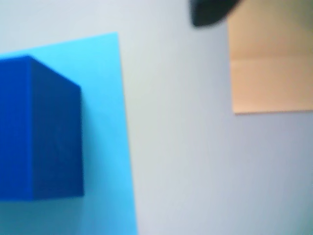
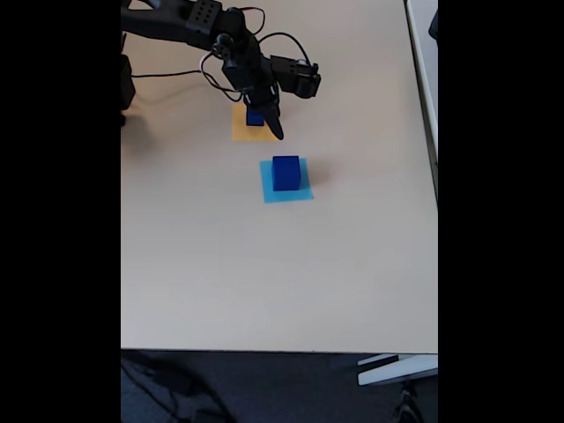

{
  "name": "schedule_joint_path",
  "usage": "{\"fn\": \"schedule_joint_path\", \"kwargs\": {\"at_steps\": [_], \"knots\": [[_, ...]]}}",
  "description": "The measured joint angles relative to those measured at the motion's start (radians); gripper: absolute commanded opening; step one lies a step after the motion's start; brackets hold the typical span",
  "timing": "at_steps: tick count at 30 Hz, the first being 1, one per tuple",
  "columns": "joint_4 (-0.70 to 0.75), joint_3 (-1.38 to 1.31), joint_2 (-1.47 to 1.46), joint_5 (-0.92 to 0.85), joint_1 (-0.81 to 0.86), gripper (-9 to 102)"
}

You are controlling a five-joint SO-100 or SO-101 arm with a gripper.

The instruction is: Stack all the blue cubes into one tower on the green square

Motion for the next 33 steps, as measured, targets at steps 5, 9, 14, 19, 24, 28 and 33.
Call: {"fn": "schedule_joint_path", "kwargs": {"at_steps": [5, 9, 14, 19, 24, 28, 33], "knots": [[-0.032, 0.025, 0.000, -0.021, 0.015, 33], [-0.071, 0.051, 0.000, -0.041, 0.032, 39], [-0.107, 0.081, 0.000, -0.071, 0.052, 41], [-0.147, 0.106, -0.020, -0.100, 0.075, 41], [-0.170, 0.110, -0.048, -0.120, 0.086, 41], [-0.198, 0.110, -0.058, -0.137, 0.095, 40], [-0.229, 0.110, -0.089, -0.143, 0.098, 40]]}}
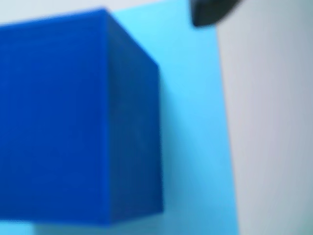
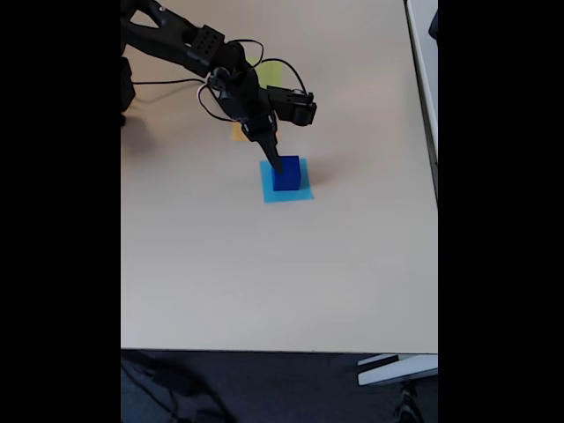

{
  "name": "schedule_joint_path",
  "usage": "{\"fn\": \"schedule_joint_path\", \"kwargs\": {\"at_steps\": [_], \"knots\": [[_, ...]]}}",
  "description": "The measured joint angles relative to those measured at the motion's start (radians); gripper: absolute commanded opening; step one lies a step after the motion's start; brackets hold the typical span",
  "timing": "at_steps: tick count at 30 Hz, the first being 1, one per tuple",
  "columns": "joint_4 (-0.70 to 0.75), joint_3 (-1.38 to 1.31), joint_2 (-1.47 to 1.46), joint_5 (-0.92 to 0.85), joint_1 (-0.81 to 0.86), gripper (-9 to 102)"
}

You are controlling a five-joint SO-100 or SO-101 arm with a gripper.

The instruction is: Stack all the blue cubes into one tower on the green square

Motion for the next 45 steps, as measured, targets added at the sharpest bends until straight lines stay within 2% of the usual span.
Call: {"fn": "schedule_joint_path", "kwargs": {"at_steps": [35, 45], "knots": [[-0.179, 0.002, -0.167, -0.061, 0.038, 38], [-0.189, 0.002, -0.179, -0.061, 0.043, 26]]}}
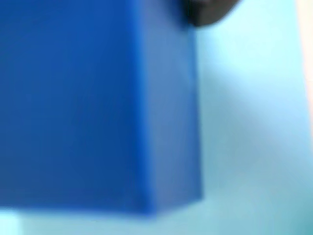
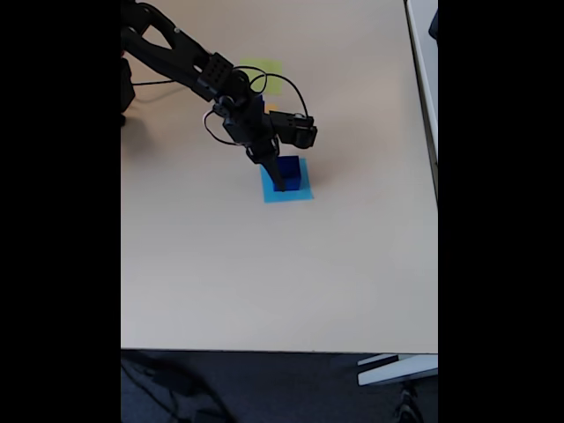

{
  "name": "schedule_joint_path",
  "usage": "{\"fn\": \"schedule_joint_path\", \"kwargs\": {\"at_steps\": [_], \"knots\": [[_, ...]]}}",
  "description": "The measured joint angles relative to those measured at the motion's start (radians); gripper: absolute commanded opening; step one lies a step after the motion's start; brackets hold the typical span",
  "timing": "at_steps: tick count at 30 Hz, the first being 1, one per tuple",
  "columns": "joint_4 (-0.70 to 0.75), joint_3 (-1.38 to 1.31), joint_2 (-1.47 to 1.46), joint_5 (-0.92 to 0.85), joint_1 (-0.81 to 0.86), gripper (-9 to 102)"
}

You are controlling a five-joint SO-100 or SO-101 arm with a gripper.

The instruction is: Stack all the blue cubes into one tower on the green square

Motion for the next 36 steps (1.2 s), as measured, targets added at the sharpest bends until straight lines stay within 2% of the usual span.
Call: {"fn": "schedule_joint_path", "kwargs": {"at_steps": [21, 27, 36], "knots": [[-0.006, -0.003, 0.005, 0.000, -0.002, 9], [-0.008, 0.011, 0.012, 0.000, -0.002, 0], [0.044, 0.026, 0.052, -0.017, -0.003, 0]]}}
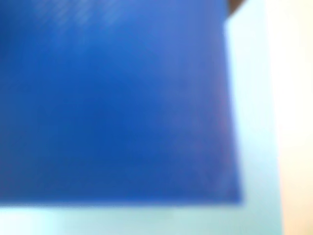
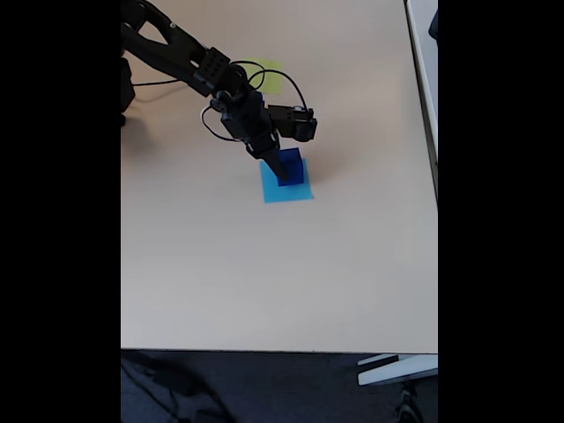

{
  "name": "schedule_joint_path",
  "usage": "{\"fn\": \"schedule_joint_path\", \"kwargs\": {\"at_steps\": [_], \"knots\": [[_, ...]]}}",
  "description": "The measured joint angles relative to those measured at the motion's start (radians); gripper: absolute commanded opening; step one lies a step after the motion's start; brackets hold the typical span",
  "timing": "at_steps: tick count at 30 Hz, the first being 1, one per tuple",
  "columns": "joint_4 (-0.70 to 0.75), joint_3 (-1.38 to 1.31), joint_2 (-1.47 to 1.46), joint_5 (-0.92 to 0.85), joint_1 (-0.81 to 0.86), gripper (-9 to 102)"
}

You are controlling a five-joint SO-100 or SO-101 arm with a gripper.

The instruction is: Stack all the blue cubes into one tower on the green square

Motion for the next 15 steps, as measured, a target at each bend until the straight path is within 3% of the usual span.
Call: {"fn": "schedule_joint_path", "kwargs": {"at_steps": [15], "knots": [[0.193, -0.097, 0.046, -0.077, 0.002, 0]]}}
